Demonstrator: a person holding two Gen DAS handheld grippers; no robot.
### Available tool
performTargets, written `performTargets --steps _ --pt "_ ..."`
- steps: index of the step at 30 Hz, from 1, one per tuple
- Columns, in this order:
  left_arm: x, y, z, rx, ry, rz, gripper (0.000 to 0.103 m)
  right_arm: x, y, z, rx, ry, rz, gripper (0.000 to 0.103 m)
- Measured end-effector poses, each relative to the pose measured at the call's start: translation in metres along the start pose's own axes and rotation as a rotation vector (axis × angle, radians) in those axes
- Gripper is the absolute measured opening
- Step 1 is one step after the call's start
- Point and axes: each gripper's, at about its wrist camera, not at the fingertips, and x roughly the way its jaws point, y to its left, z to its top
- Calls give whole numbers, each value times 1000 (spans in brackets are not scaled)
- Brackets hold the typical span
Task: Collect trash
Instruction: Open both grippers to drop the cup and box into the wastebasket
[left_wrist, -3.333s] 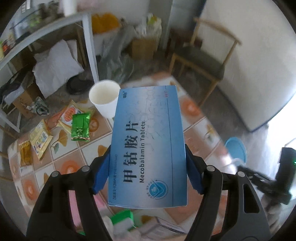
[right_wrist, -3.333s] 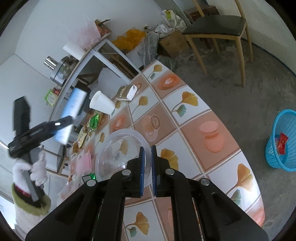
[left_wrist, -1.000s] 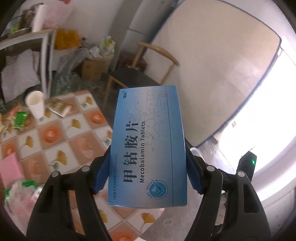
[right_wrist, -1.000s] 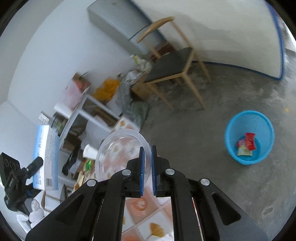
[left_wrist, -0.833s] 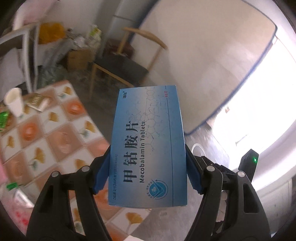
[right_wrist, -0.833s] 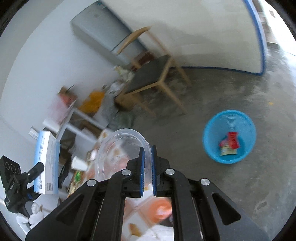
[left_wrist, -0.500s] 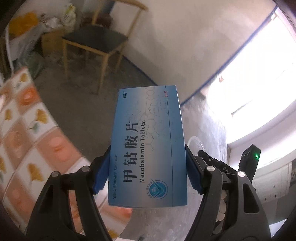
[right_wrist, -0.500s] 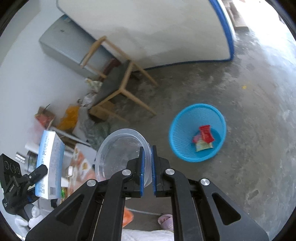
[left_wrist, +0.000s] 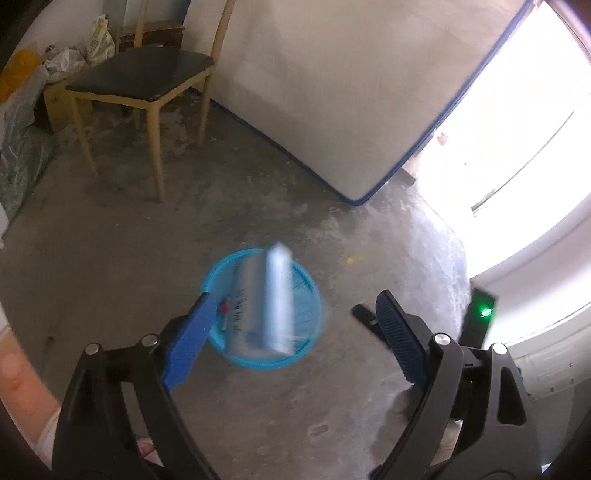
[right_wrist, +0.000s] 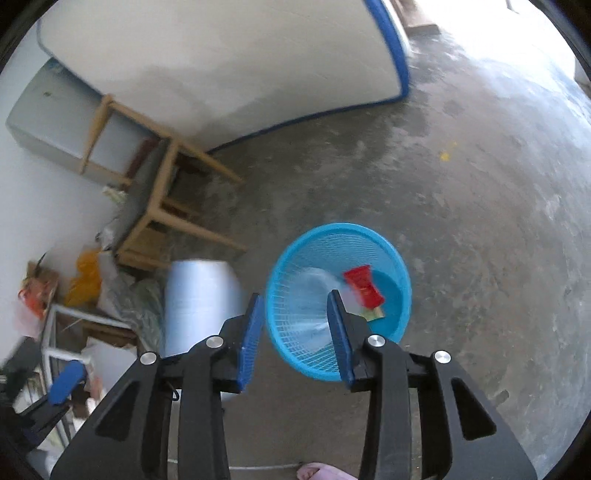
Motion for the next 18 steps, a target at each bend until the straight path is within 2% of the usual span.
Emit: performTargets --steps 4,6,10,14,16,18 --pt "-10 4 -4 -22 -7 -21 84 0 -14 -6 32 0 9 36" --pt "-21 6 -2 -19 -44 -40 84 -10 -12 -11 0 -17 9 36" --pt "-64 6 -8 -5 -126 -75 84 -33 -4 -23 -70 -39 6 36" --pt "-110 1 -23 31 -199 -81 84 -73 14 -38 -186 -101 -25 37" --pt "-139 -6 -36 75 -243 -62 84 -95 27 -48 -260 -137 -40 43" --pt "-162 -13 -48 110 -274 -37 84 -120 41 -58 -336 -186 -50 56"
